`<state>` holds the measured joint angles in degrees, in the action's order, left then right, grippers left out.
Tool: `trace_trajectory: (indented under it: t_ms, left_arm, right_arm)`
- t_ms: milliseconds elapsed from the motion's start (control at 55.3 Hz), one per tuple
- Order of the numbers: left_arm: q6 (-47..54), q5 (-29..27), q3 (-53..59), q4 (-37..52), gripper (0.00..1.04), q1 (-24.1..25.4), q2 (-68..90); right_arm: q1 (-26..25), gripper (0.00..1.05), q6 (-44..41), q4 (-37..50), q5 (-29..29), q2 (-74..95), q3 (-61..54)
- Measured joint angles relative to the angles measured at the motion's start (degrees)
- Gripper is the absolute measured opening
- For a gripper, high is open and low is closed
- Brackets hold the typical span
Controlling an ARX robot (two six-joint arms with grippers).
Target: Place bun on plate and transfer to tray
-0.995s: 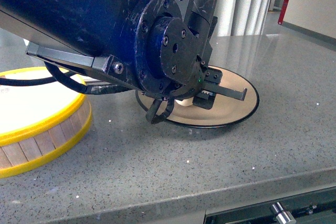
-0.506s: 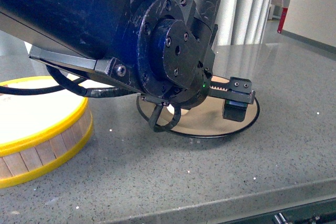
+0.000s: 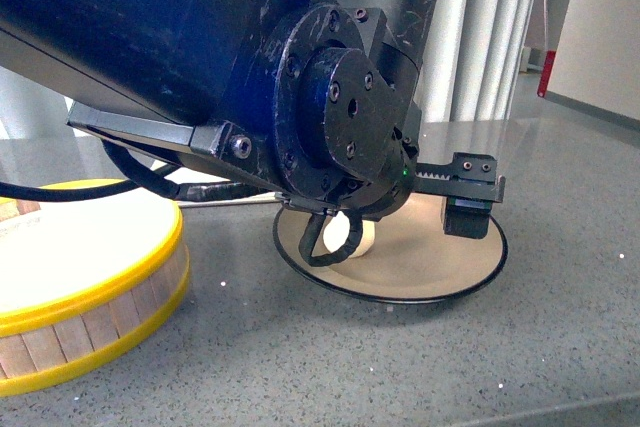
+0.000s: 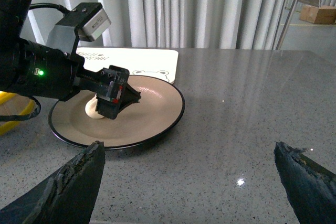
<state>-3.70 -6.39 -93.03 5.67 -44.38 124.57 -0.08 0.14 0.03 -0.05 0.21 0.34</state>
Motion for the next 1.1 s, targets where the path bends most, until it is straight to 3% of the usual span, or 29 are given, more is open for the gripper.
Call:
trace_trajectory:
  t_ms: [253,742,977,1103]
  left_arm:
    - [-2.8,-3.2,1.0,2.0,0.98,0.5,-3.8]
    - [-12.4,-9.3,0.3,-4.2,0.98,22.6,-11.1]
    - [-12.9,-9.7,1.3,-4.4,0.98,24.6,-11.9]
    - [-3.4,-10.9,15.4,18.8,0.78,25.2,-17.0]
  right_arm:
    - [0.0,0.96,0.0,0.0,0.0,0.0,0.0]
    - [0.0,0.96,0.0,0.0,0.0,0.0,0.0]
    - [0.0,0.96,0.0,0.0,0.0,0.0,0.0]
    - [0.0,0.96,0.0,0.0,0.0,0.0,0.0]
